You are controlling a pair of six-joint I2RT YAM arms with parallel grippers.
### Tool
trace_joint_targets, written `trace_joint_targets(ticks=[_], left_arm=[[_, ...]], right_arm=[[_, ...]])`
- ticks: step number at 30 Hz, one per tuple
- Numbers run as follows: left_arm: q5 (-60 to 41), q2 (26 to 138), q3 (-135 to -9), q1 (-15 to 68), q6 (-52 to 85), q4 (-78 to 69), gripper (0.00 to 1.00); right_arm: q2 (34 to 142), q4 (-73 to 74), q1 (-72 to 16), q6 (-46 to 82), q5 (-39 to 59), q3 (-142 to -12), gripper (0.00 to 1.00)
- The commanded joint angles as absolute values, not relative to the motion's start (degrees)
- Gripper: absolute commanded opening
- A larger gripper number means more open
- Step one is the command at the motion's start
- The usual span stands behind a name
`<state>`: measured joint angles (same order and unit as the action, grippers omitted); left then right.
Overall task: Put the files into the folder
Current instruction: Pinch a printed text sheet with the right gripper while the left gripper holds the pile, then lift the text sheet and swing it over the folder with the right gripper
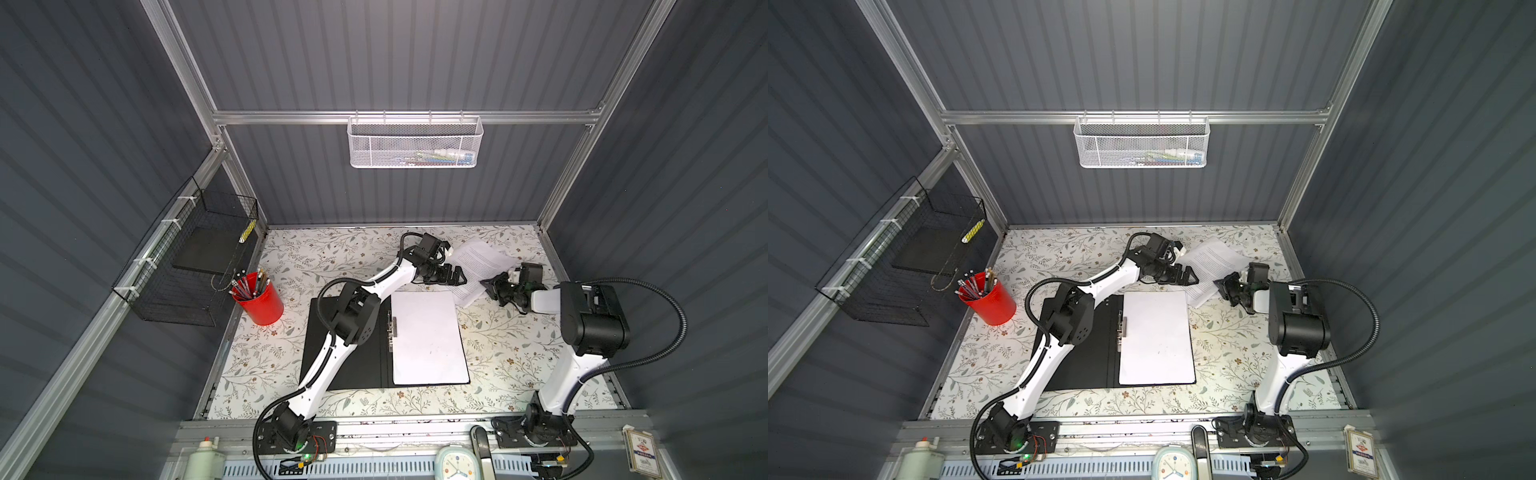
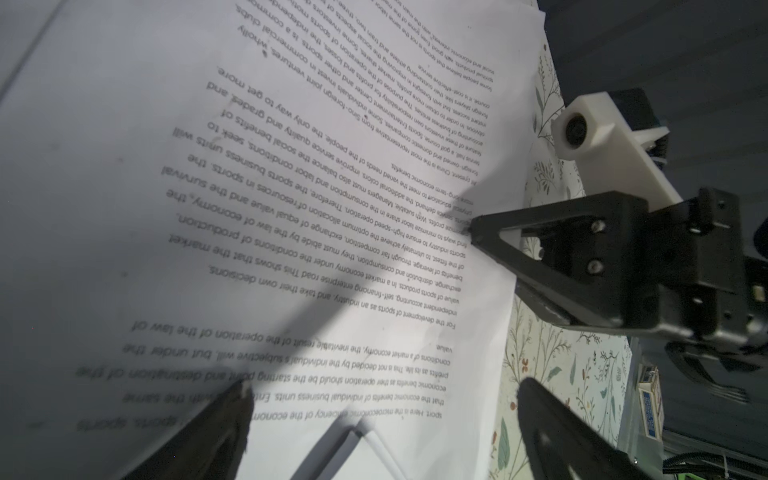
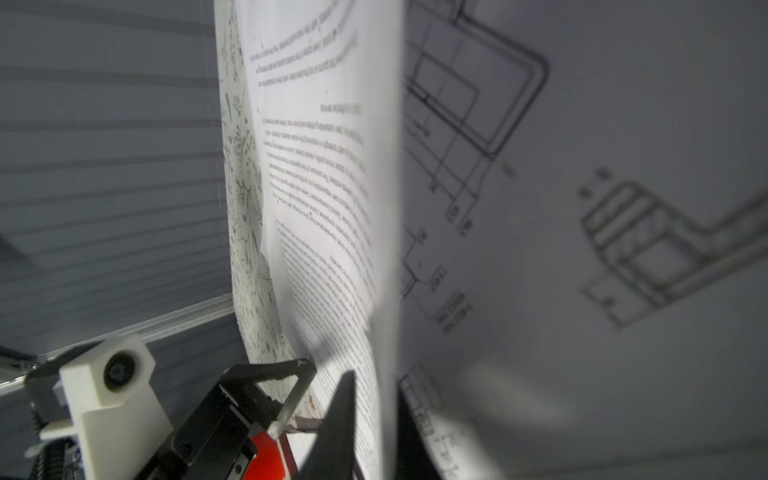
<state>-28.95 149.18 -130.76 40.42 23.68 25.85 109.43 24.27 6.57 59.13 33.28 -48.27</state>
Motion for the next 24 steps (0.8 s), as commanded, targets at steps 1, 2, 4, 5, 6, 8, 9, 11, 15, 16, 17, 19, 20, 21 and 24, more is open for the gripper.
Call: trace_joint_targets(ticks=[1,2,4,5,6,8,9,11,15,16,17,19,20,21,24], left_arm=[[-30.91,149.78,-130.47,39.75,24.17,27.74,1.00],[-31.33,149.64,-130.60,39.64,24.09,27.54,1.00],[-31.85,148.90,-130.61,39.46,23.70,26.77,1.00],[-31.98,148.43,-130.61,39.33,23.56,26.41,1.00],[-32.27,147.83,-130.70,39.08,23.47,25.86,1.00],[-33.35,146.36,-130.62,38.77,23.41,24.42,1.00],[-33.43,145.16,-130.25,38.61,23.06,23.65,1.00],[-33.22,142.16,-128.21,38.37,22.12,21.44,1.00],[-32.57,135.39,-122.38,38.13,19.29,16.23,1.00],[-32.10,133.83,-120.62,38.07,18.54,14.73,1.00],[-31.57,132.14,-118.71,38.06,17.68,13.04,1.00],[-31.03,128.80,-114.85,38.06,16.04,9.70,1.00],[-31.03,126.83,-112.20,38.06,15.27,7.17,1.00],[-30.88,124.58,-109.20,38.06,14.62,4.49,1.00],[-29.72,118.15,-99.99,38.06,12.70,-2.54,1.00]], right_arm=[[108.04,27.38,6.02,59.94,31.99,-48.16,0.00],[108.09,27.42,5.80,59.95,32.07,-48.24,0.00],[107.57,27.42,5.46,59.71,32.21,-48.34,0.00],[107.01,27.12,5.19,59.39,32.01,-48.25,0.00],[106.36,26.68,5.03,58.94,31.83,-48.25,0.00],[105.05,26.24,4.79,58.07,32.35,-48.34,0.00],[104.27,26.15,4.75,57.61,32.83,-48.25,0.00],[102.38,24.76,4.75,56.21,33.41,-48.38,0.00],[99.01,20.60,4.66,52.81,34.37,-49.46,0.00],[98.29,19.31,4.66,51.94,34.28,-49.73,0.00],[97.60,18.03,4.66,51.10,34.32,-50.21,0.00],[96.43,15.56,4.66,49.82,34.44,-51.00,0.00],[95.48,14.36,4.59,48.91,34.28,-51.30,0.00],[94.49,12.91,4.57,47.87,33.91,-51.62,0.00],[91.35,7.97,4.57,44.64,32.43,-52.81,0.00]])
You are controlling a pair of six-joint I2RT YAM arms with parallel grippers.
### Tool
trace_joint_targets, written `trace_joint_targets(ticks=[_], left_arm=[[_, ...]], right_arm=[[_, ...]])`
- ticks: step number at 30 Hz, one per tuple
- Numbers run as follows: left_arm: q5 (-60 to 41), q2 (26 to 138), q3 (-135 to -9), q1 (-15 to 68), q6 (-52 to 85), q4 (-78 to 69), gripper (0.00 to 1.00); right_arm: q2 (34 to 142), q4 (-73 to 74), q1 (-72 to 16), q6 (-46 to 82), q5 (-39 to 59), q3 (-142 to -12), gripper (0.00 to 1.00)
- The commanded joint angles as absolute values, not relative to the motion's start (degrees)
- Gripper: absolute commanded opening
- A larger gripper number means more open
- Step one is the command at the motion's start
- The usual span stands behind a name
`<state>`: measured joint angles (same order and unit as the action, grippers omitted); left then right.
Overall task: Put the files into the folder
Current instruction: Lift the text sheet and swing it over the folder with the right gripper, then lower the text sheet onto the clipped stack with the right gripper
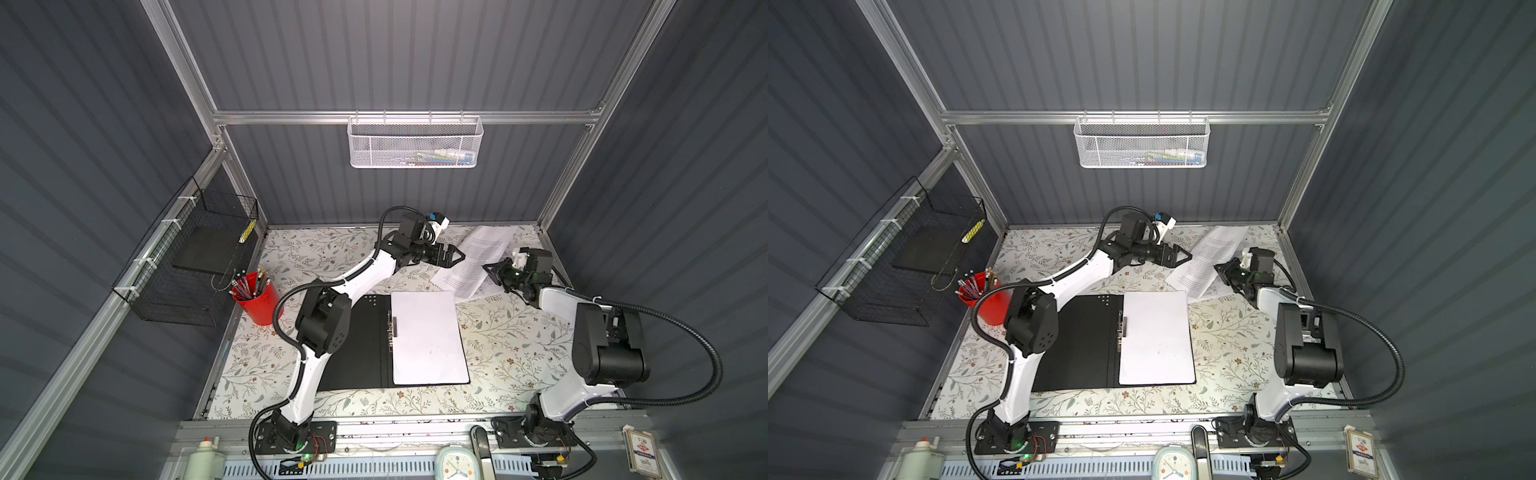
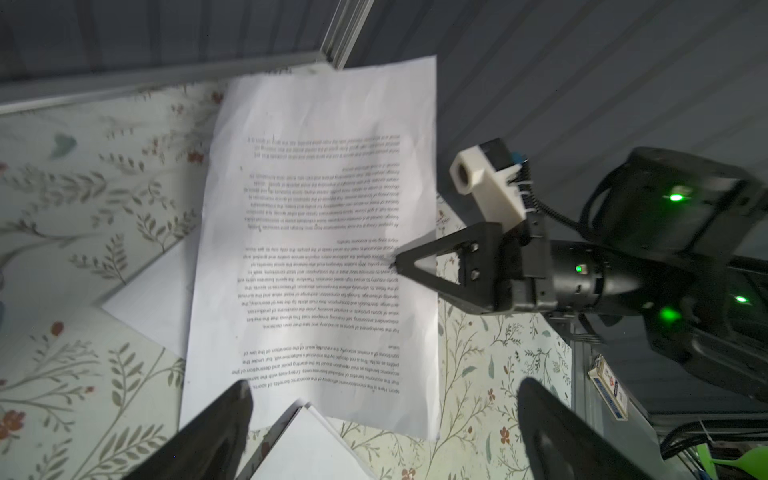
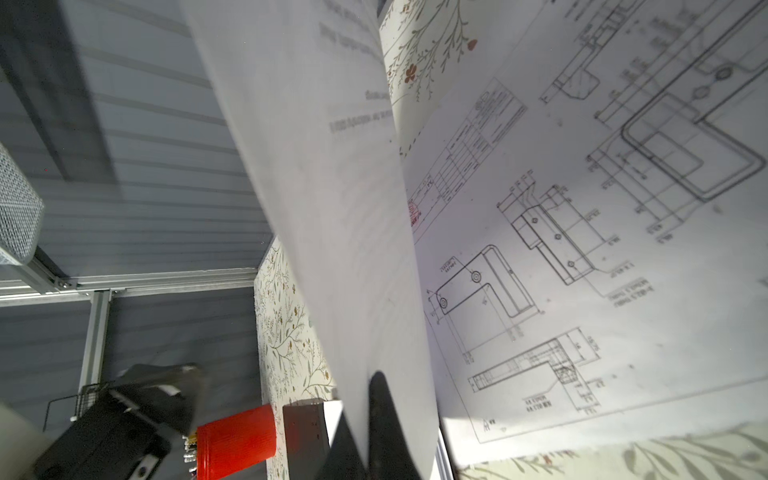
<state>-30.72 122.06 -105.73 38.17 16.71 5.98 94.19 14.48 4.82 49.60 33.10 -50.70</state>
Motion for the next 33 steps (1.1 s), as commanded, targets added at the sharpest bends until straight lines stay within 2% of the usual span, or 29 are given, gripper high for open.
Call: trace_joint_targets(ticks=[1,7,12,16,27,33], left_arm=[[-29.29,116.52,-97.60,38.06,12.10,-3.67,1.00],[-26.58,106.71,-86.53,38.06,7.31,-4.08,1.00],[-23.63,95.75,-70.90,38.06,4.58,-13.53,1.00],[-21.46,87.96,-63.10,38.06,3.61,-16.51,1.00],[-6.46,65.09,-50.35,38.06,1.21,-3.97,1.00],[-1.65,58.48,-46.41,38.06,0.44,0.28,1.00]], right_arm=[[90.42,6.18,4.53,43.58,31.99,-53.44,0.00],[83.32,-4.72,4.57,36.51,26.62,-56.45,0.00],[78.97,-10.14,4.56,33.52,24.42,-57.97,0.00],[76.57,-14.03,2.78,31.85,24.01,-59.59,0.00],[77.36,-31.77,-11.92,24.61,20.00,-72.06,0.00],[81.61,-37.63,-21.18,24.75,22.40,-80.01,0.00]])
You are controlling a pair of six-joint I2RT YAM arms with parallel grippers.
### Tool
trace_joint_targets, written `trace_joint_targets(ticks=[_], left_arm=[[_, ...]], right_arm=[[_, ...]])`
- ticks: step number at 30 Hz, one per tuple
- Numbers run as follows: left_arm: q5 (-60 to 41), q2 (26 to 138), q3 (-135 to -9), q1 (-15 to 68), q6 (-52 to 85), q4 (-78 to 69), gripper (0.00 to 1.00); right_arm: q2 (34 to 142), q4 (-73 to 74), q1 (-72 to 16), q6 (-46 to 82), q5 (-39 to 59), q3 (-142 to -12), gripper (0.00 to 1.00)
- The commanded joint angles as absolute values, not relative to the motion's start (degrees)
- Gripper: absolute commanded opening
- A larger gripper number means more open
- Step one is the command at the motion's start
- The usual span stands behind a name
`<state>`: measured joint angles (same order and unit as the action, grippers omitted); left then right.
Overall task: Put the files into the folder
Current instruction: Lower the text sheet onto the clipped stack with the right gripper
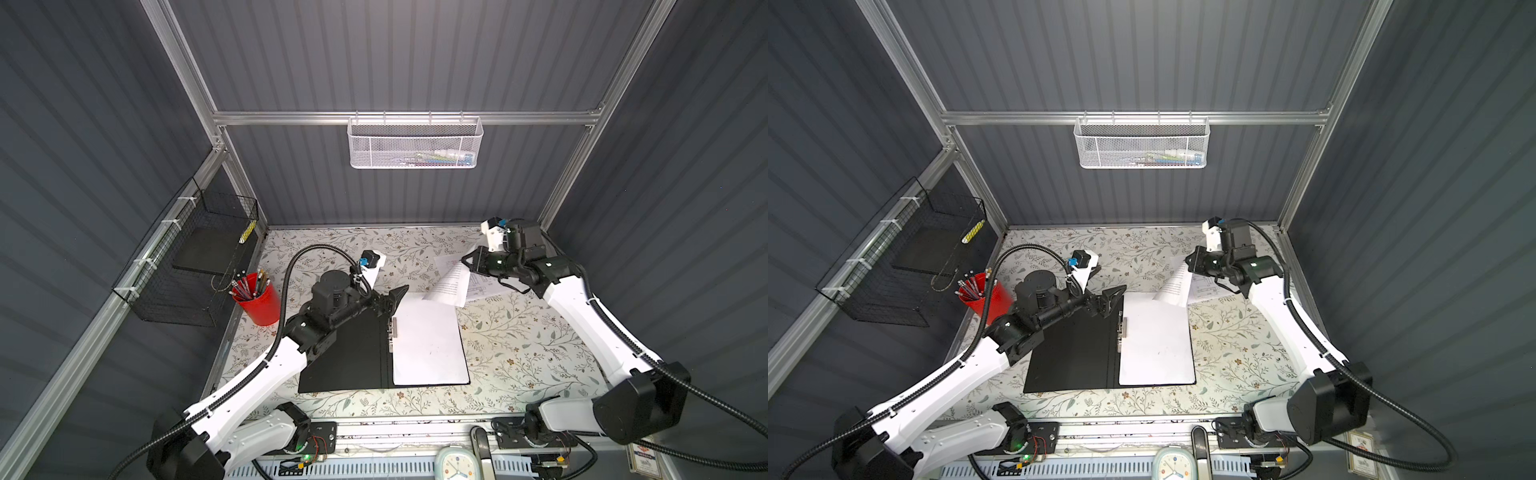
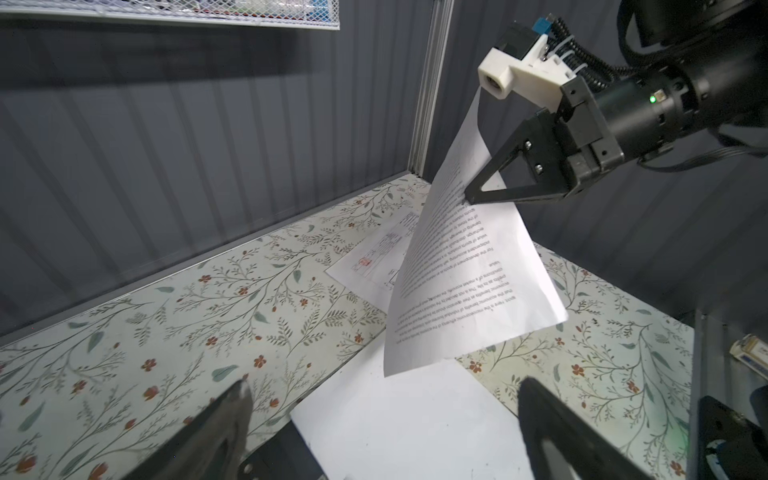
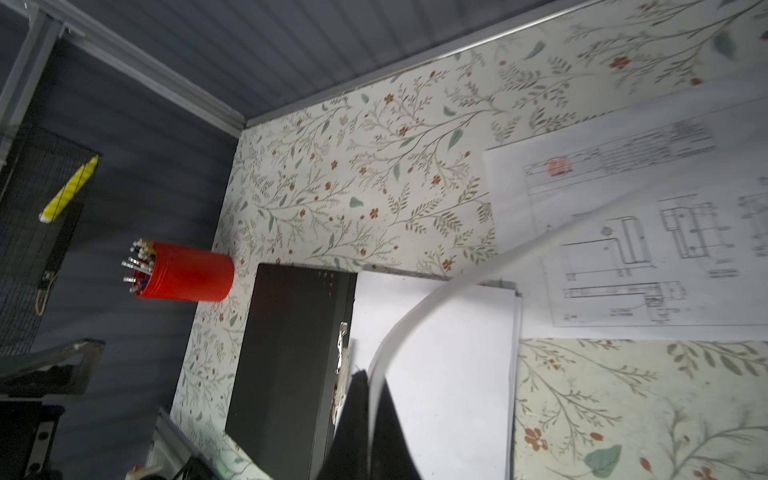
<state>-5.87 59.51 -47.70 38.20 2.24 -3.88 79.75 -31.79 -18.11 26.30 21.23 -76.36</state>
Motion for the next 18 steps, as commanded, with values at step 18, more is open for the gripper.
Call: trace_joint_targets(ticks=[18], left_arm=[[-0.44,54.91,-45.48,38.06,-1.10,2.79,1.00]], right_arm=[[81.16,-46.40,-14.37,13.64,27.88,-60.82,0.00]])
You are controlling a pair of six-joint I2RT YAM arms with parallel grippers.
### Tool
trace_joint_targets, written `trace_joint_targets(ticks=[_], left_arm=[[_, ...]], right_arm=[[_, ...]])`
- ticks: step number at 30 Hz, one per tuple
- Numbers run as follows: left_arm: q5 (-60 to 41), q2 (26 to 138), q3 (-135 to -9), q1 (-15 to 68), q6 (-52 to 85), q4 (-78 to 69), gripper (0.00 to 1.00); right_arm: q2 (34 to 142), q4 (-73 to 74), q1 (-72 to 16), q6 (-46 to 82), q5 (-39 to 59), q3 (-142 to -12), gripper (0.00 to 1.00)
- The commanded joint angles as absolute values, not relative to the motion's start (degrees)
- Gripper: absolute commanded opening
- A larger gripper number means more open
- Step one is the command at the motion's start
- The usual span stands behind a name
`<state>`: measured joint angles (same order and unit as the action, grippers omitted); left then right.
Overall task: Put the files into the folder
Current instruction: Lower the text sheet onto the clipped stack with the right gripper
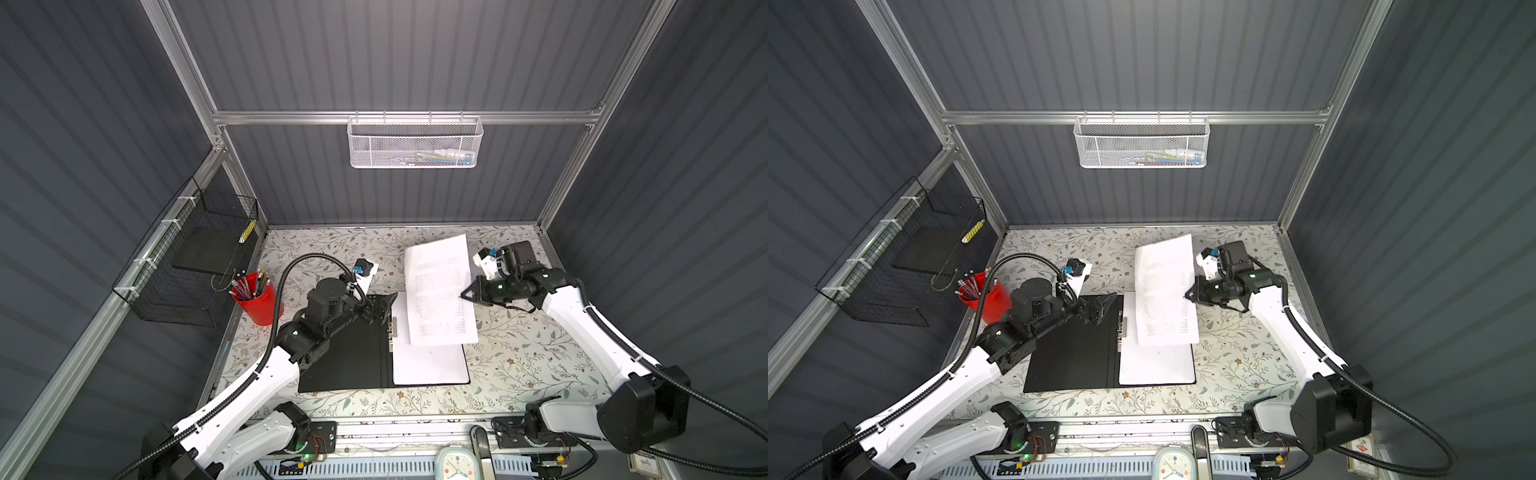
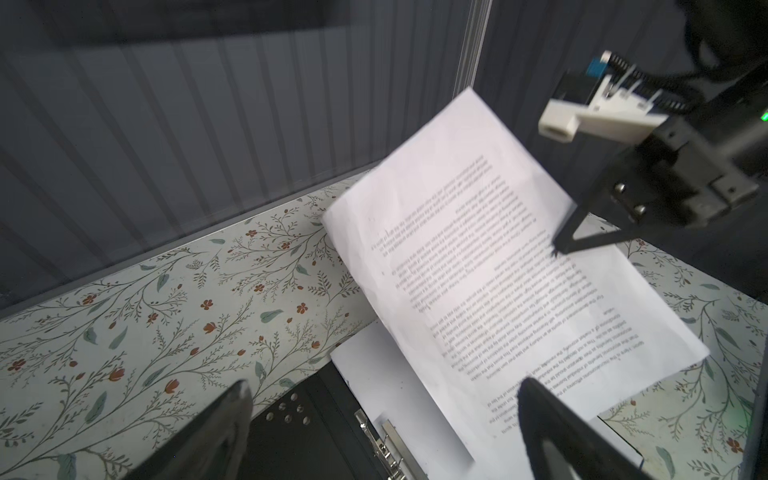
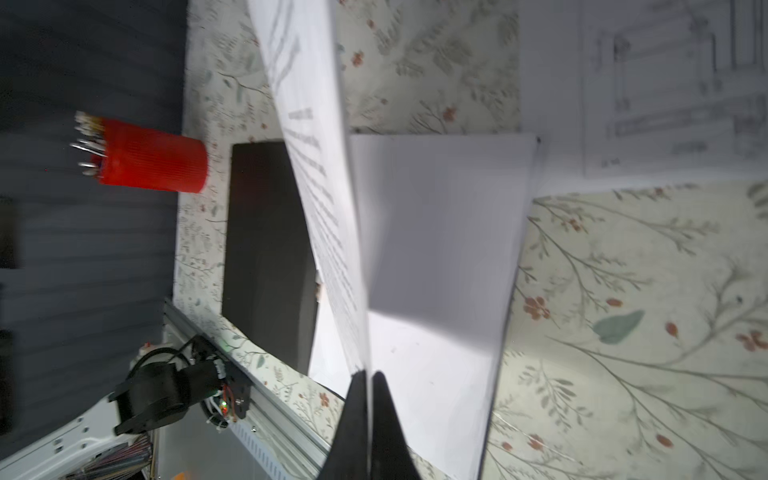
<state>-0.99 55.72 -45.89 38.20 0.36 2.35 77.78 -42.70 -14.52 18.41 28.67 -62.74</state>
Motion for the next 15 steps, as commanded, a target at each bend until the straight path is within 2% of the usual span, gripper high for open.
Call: trace_joint_targets(ticks=[1,5,15], left_arm=[[-0.80,54.98,-45.69,38.06,-1.01,2.98,1.00],[-1.33,55.06,-45.89,38.06,-1.14,3.58,1.00],[-1.55,55.27,-45.90,38.10,-0.57,3.86,1.00]], right_arm=[[83.53,-45.75,-14.33,12.69,28.94,-59.64,0.00],[90.10,-42.98,-14.40,12.32,28.22,-56.93,0.00],[91.86,-39.66,-14.75,14.26,29.16,-55.58,0.00]])
